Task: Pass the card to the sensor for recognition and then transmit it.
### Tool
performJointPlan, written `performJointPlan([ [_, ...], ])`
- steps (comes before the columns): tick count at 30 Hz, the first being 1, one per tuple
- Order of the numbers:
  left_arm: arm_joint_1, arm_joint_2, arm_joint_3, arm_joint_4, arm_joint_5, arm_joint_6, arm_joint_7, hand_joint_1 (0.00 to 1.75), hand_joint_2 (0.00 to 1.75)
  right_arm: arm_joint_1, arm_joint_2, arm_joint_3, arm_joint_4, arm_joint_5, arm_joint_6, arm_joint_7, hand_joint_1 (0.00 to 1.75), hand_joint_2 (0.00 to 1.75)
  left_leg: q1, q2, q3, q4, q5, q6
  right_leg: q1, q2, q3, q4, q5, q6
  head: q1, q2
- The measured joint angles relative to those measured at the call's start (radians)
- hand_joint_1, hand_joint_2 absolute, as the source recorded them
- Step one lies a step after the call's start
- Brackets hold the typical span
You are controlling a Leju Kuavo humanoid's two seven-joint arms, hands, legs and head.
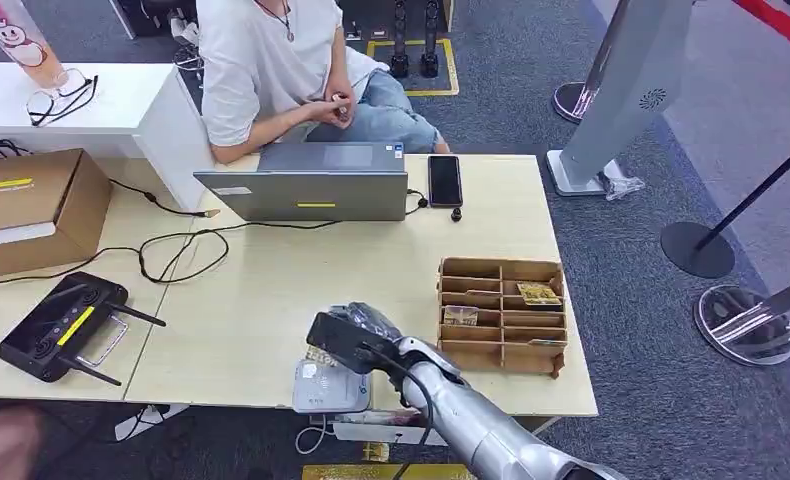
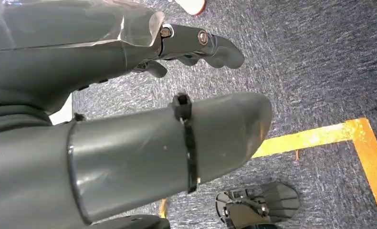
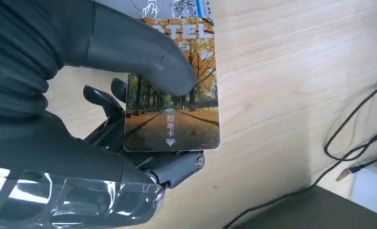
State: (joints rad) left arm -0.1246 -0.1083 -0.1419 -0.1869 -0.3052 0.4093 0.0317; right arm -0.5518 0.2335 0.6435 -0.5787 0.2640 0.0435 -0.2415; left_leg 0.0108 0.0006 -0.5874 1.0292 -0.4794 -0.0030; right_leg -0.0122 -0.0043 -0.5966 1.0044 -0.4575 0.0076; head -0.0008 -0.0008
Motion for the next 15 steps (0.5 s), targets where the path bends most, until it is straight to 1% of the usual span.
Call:
performJointPlan([
  [15, 0.000, 0.000, 0.002, 0.000, -0.001, 0.000, -0.008, 0.00, 0.00, 0.003, -0.006, -0.003, -0.068, -0.004, 0.006, -0.005, 1.75, 1.75, 0.000, 0.000, 0.000, 0.000, 0.000, 0.000, 0.000, 0.000, 0.000, 0.000, 0.000, 0.000, 0.000, 0.000],
])
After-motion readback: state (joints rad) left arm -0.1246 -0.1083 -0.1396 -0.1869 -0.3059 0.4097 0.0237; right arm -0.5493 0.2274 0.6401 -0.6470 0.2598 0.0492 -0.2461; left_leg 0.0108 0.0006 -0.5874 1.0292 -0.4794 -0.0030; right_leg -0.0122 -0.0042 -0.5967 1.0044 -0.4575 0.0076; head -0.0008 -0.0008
